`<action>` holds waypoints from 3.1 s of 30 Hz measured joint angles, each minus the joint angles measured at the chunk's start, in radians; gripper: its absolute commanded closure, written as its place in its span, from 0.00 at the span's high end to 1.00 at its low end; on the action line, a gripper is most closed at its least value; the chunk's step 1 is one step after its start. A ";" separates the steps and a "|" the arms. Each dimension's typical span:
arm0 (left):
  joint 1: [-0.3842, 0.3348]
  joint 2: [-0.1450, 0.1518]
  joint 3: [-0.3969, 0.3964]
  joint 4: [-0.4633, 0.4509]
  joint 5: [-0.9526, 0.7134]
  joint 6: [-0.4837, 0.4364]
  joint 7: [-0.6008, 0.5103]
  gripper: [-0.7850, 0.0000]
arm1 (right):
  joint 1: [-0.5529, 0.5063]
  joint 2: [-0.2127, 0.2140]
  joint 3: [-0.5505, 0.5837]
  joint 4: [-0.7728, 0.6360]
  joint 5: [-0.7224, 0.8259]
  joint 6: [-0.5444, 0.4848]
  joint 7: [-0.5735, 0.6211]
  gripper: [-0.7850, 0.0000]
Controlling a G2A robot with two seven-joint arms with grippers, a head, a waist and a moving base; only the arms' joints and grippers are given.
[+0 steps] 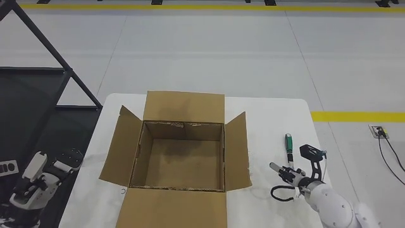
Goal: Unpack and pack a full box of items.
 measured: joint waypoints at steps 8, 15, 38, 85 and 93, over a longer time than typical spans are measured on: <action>0.001 0.000 -0.002 -0.002 0.000 0.000 -0.002 1.00 | -0.044 0.005 0.026 -0.037 0.114 -0.137 -0.075 1.00; -0.002 -0.003 -0.028 -0.002 -0.053 -0.027 0.022 1.00 | -0.121 0.015 0.090 -0.047 0.387 -0.521 -0.156 1.00; -0.005 -0.006 -0.126 0.053 -0.148 -0.016 0.055 1.00 | -0.099 0.040 0.067 0.041 0.758 -0.948 -0.062 1.00; -0.003 -0.021 -0.037 0.018 -0.051 0.011 0.098 1.00 | 0.161 0.081 -0.151 0.314 0.967 -0.724 -0.109 1.00; -0.017 -0.021 -0.036 0.025 -0.045 0.023 0.095 1.00 | 0.256 0.080 -0.198 0.517 1.135 -0.601 0.027 1.00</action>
